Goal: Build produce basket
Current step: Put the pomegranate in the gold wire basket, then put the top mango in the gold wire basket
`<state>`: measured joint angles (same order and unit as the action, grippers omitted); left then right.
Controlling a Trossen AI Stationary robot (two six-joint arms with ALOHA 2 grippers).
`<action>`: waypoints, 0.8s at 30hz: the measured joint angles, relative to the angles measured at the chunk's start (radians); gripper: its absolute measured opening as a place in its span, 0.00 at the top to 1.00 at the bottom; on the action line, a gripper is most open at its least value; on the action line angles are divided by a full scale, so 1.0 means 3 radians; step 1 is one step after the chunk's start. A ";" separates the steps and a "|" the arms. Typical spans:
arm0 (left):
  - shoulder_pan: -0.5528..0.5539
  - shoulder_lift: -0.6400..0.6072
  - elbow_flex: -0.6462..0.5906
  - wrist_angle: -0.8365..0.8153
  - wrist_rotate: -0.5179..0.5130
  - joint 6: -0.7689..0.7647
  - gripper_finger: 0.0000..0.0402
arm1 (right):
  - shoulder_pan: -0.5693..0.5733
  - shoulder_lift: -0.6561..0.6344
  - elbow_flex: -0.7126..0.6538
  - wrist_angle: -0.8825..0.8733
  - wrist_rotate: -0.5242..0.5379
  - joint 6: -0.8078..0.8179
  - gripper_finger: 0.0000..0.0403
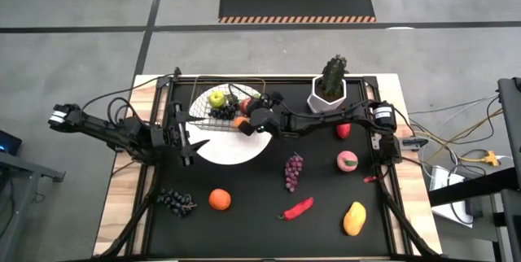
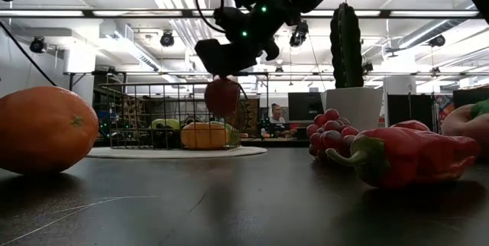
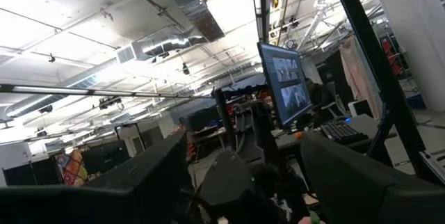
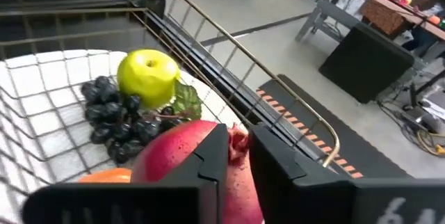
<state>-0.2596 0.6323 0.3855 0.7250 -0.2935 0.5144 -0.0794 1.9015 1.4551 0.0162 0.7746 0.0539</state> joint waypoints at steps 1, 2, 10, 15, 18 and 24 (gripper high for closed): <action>0.0001 0.0001 0.0000 0.0001 0.0000 0.0000 0.35 | -0.0009 0.0000 0.0000 -0.0016 0.0001 0.0000 0.86; 0.0000 0.0004 0.0000 0.0003 0.0000 0.0000 0.35 | -0.0014 0.0000 0.0000 -0.0027 0.0004 0.0005 0.84; 0.0000 0.0005 0.0000 0.0003 0.0000 0.0000 0.35 | -0.0013 0.0000 0.0000 -0.0039 0.0009 0.0019 0.69; 0.0000 0.0004 0.0000 0.0001 0.0000 0.0000 0.35 | -0.0014 -0.0015 0.0000 -0.0047 0.0009 -0.0001 0.64; 0.0001 0.0008 0.0000 0.0001 0.0000 0.0000 0.35 | 0.0003 -0.0086 -0.0001 -0.0065 0.0009 -0.0006 0.62; 0.0000 0.0028 0.0000 0.0001 0.0000 0.0000 0.35 | 0.0116 -0.0350 -0.0001 -0.0233 0.0008 -0.0007 0.61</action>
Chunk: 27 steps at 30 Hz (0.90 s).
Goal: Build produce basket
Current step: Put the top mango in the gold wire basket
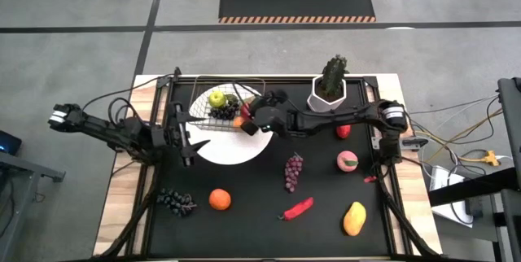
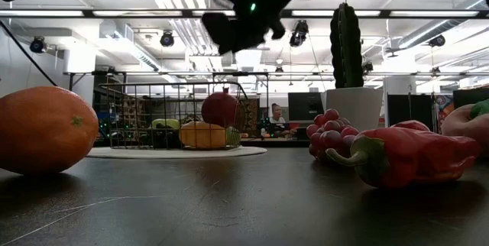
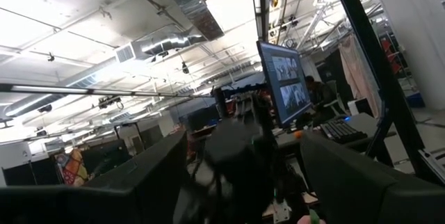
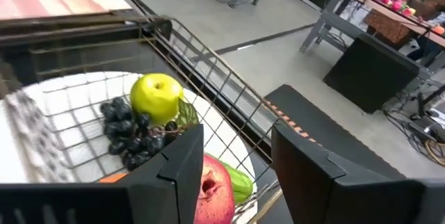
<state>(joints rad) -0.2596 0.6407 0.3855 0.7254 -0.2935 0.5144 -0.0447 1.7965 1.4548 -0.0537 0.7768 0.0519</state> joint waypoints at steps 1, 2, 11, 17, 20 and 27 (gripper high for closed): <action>0.0000 0.0002 0.0000 -0.0002 0.0000 -0.0001 0.35 | 0.0029 -0.0068 0.0000 -0.0072 -0.0002 0.0000 0.61; 0.0000 0.0002 0.0000 -0.0005 0.0000 -0.0001 0.35 | 0.0062 -0.0143 0.0000 -0.0150 -0.0002 0.0002 0.62; 0.0000 0.0048 0.0005 0.0028 0.0000 -0.0003 0.35 | 0.0398 -0.0827 -0.0001 -0.1274 -0.0553 0.0746 0.65; 0.0000 0.0143 0.0009 0.0209 0.0001 -0.0019 0.35 | 0.0565 -0.1084 0.0000 -0.2268 -0.1180 0.1784 0.64; 0.0001 0.0211 0.0010 0.0289 0.0001 -0.0023 0.35 | 0.0685 -0.1114 0.0000 -0.2724 -0.1196 0.2184 0.62; 0.0001 0.0371 0.0024 0.0456 0.0001 -0.0022 0.35 | 0.0819 -0.1071 -0.0003 -0.3599 -0.1194 0.2881 0.52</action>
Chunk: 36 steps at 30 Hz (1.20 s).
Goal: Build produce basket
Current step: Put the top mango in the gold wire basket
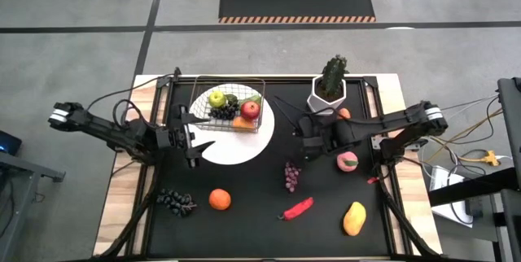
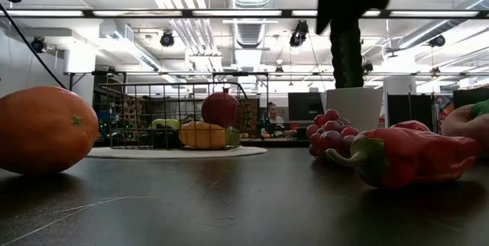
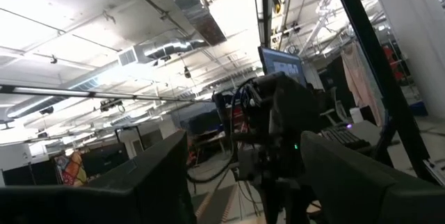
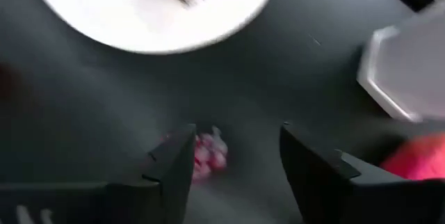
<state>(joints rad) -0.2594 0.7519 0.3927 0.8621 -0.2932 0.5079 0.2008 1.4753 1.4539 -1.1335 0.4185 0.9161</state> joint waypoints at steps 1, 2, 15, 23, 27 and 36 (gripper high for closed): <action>0.0000 0.0021 0.0001 0.0027 0.0000 0.0001 0.35 | 0.0000 0.0008 -0.0006 -0.0081 0.0002 0.0056 0.50; -0.0001 0.0043 0.0001 0.0049 0.0000 0.0001 0.35 | 0.0000 0.0018 -0.0008 -0.0151 0.0005 0.0111 0.47; 0.0000 0.0102 0.0005 0.0061 -0.0001 0.0008 0.35 | -0.0108 0.0013 -0.0328 -0.0352 0.0090 0.0298 0.25; 0.0000 0.0097 0.0003 0.0060 -0.0004 0.0018 0.35 | -0.0345 -0.0106 -0.0948 -0.0830 0.0154 0.0977 0.24; 0.0001 0.0087 -0.0003 0.0058 -0.0008 0.0022 0.35 | -0.0472 -0.0266 -0.1357 -0.0753 0.0256 0.1255 0.26; 0.0000 0.0085 -0.0005 0.0058 -0.0010 0.0076 0.35 | -0.0678 -0.0560 -0.2082 -0.0104 0.0486 0.1668 0.22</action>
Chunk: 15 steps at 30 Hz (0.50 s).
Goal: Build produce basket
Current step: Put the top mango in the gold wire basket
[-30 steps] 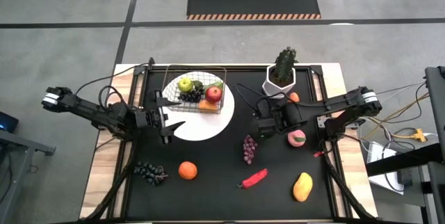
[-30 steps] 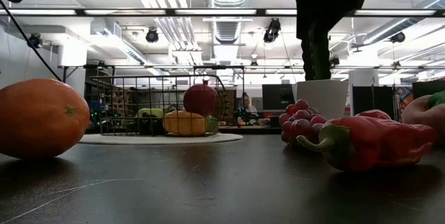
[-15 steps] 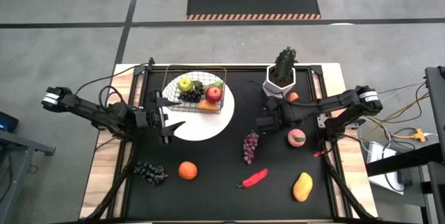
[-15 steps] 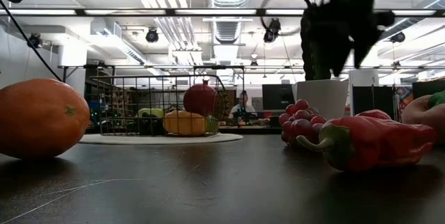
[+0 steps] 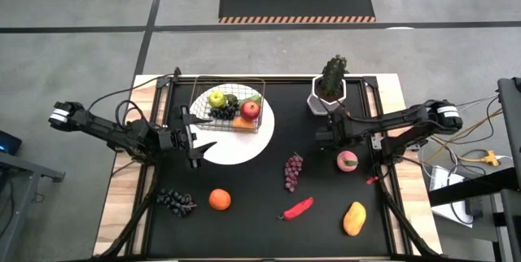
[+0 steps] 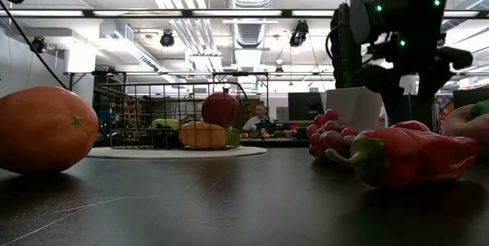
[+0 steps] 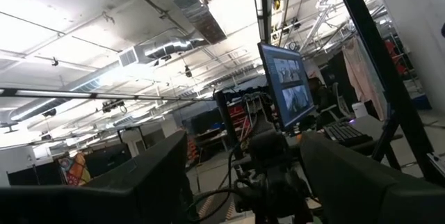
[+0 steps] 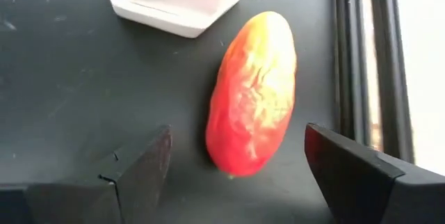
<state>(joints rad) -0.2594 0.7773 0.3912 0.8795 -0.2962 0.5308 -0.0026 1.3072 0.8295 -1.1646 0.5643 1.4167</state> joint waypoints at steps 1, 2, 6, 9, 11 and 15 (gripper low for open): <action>-0.0001 0.0000 -0.0002 0.0000 0.0000 0.0000 0.35 | -0.0003 -0.0013 -0.0065 0.0071 0.0033 0.0028 0.22; 0.0000 0.0000 -0.0004 0.0000 -0.0002 0.0001 0.35 | -0.0011 -0.0022 -0.0126 0.0126 0.0068 0.0069 0.22; -0.0001 -0.0001 -0.0004 0.0003 -0.0013 0.0004 0.35 | -0.0031 -0.0017 -0.0282 0.0263 0.0184 0.0196 0.22; 0.0000 0.0000 -0.0005 0.0000 -0.0028 0.0008 0.35 | -0.0038 0.0025 -0.0353 0.0288 0.0255 0.0288 0.22; 0.0001 -0.0001 -0.0005 0.0003 -0.0036 0.0008 0.35 | -0.0038 0.0062 -0.0401 0.0352 0.0286 0.0340 0.22; 0.0000 -0.0004 -0.0005 0.0003 -0.0052 0.0008 0.35 | -0.0038 0.0148 -0.0460 0.0454 0.0313 0.0358 0.22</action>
<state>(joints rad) -0.2594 0.7761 0.3897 0.8803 -0.3117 0.5333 -0.0139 1.3515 0.6915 -1.0284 0.6581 1.5241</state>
